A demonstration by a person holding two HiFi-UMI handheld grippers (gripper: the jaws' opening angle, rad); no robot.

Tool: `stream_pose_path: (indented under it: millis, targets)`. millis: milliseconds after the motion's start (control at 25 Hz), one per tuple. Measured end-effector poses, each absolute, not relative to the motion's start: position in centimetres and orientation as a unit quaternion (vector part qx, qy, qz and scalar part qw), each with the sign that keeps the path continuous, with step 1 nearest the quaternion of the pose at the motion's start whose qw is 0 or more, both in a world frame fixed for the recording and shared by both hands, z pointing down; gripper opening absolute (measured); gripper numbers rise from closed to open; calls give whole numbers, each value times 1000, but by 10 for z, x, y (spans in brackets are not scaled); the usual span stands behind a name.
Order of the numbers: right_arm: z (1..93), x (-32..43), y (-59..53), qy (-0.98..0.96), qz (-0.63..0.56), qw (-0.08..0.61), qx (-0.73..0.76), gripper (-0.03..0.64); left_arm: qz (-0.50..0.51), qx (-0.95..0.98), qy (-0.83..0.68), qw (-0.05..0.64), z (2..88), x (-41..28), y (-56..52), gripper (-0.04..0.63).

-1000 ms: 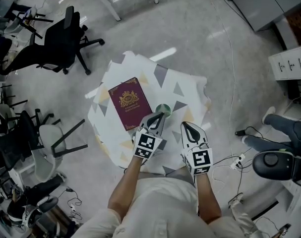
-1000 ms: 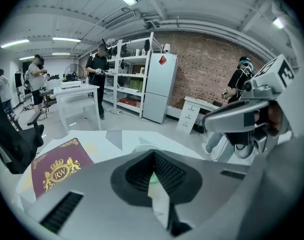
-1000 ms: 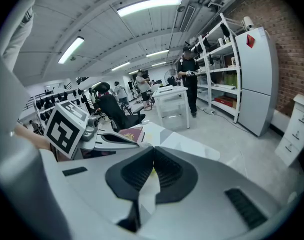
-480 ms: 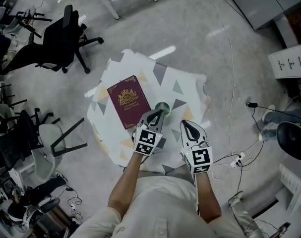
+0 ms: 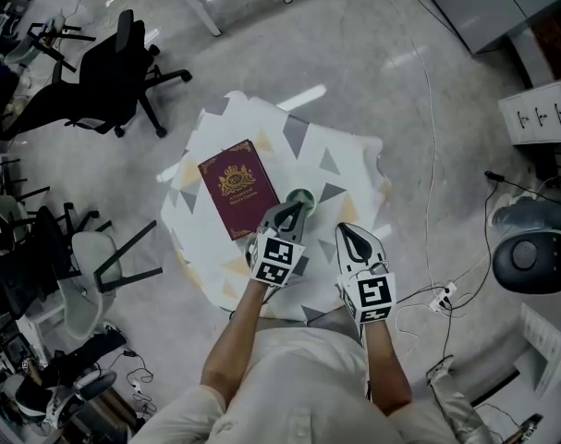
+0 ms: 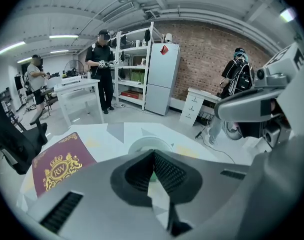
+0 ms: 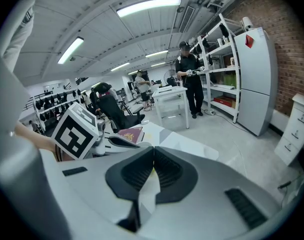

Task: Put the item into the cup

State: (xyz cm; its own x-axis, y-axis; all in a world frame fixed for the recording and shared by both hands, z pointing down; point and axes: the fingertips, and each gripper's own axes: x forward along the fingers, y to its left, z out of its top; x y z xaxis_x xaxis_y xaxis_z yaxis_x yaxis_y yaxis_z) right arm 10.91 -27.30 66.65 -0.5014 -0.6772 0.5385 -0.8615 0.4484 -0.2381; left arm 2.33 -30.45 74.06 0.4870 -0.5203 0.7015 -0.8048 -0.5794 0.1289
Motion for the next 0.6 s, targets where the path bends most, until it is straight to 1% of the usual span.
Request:
stream_pose_path:
  millis: [600]
  targets:
    - [662,111,-270,-828,244,182,470,8,317,830,-403,219,736,24,-305,46]
